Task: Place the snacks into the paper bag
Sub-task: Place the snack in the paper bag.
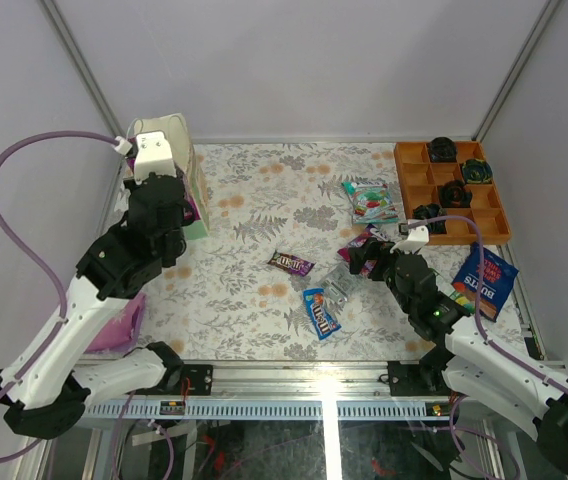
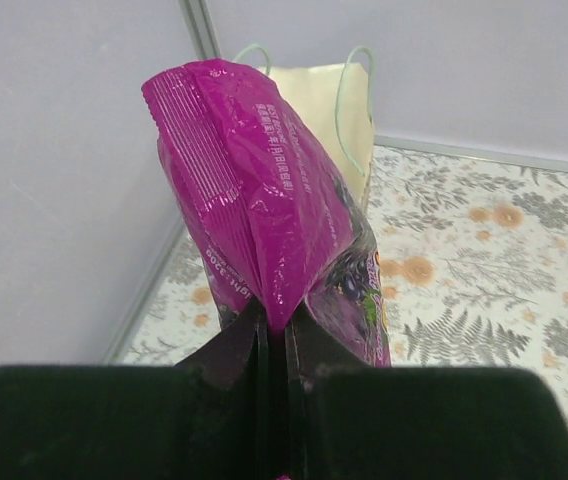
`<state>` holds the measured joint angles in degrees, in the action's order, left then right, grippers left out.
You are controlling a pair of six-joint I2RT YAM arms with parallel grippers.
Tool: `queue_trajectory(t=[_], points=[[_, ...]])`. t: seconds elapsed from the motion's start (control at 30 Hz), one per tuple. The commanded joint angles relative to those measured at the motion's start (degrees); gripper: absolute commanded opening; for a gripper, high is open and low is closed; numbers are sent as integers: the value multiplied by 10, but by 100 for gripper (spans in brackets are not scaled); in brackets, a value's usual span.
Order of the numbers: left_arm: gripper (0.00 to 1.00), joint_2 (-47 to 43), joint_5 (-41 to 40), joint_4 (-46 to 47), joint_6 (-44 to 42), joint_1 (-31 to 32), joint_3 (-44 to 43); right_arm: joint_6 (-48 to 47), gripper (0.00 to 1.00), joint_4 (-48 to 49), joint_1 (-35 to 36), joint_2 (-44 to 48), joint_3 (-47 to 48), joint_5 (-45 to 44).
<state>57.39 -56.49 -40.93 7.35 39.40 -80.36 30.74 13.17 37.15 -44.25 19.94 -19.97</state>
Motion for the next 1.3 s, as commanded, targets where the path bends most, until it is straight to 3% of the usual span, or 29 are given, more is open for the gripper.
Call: queue_trajectory(t=[0.0, 0.13, 0.23, 0.43, 0.8, 1.27], points=[[0, 2, -72, 167, -115, 1, -26, 8, 99, 24, 5, 3, 0, -7], [0, 0, -68, 281, -216, -15, -10, 11, 99, 23, 5, 2, 1, -6], [0, 18, -61, 282, -235, -30, -39, 12, 99, 23, 5, 2, -1, -5], [0, 47, -20, 258, -242, -78, -68, 13, 99, 24, 5, 2, -1, -3], [0, 67, 111, 277, -228, -176, -31, 14, 99, 26, 5, -5, -2, -3], [0, 145, 116, 411, -266, -217, 7, 16, 99, 32, 5, -18, -2, -1]])
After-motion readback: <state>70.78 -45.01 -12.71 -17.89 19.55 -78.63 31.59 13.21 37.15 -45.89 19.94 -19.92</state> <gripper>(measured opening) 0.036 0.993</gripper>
